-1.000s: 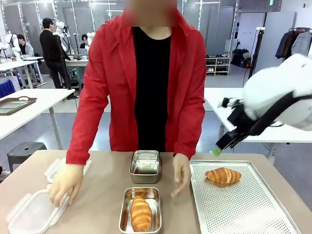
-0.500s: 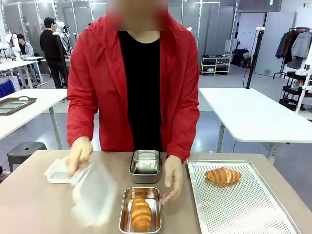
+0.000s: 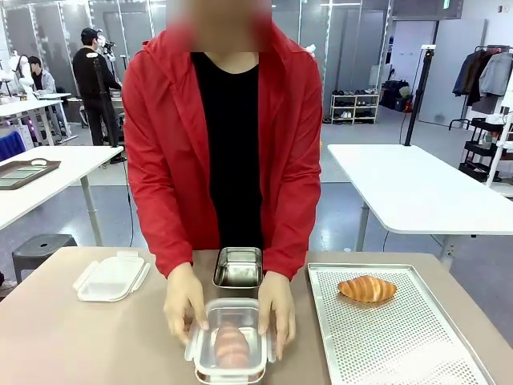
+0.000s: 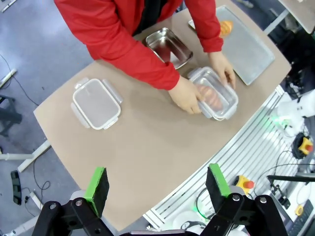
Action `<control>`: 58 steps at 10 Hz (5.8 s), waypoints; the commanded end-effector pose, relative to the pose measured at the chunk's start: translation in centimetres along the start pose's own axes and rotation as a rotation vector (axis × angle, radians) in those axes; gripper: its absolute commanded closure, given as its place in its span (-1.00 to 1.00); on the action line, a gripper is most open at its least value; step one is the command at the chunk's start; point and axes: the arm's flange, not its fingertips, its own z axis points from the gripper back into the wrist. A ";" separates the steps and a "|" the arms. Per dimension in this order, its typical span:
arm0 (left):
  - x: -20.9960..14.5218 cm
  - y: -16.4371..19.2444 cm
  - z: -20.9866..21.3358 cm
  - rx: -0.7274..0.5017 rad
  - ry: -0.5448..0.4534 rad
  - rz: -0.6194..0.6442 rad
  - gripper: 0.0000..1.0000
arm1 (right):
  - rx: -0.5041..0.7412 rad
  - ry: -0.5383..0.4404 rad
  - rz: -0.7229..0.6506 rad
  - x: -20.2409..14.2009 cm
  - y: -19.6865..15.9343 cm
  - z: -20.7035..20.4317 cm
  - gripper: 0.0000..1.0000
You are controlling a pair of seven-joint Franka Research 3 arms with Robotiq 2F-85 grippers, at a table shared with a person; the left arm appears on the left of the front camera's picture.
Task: Place the bread into the airtight container.
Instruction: Pick up a Butter Roll and place it into an empty Airtight Container.
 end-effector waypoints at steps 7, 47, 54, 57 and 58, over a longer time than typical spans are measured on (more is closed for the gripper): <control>0.0 0.1 0.1 -0.005 -0.003 -0.019 -1.00 | -0.004 0.010 -0.002 0.7 -0.1 -0.2 -1.00; 0.0 0.1 0.1 -0.005 -0.003 -0.019 -1.00 | 0.021 0.510 0.491 8.2 -2.8 -36.0 -1.00; 0.0 0.1 0.1 -0.005 -0.003 -0.019 -1.00 | 0.032 0.586 0.629 8.4 -2.9 -38.7 -1.00; 0.0 0.1 0.1 -0.005 -0.003 -0.019 -1.00 | 0.103 0.688 0.824 8.1 -3.9 -43.4 -1.00; 0.0 0.1 0.1 -0.005 -0.003 -0.019 -1.00 | 0.139 0.732 0.926 7.7 -4.6 -45.4 -1.00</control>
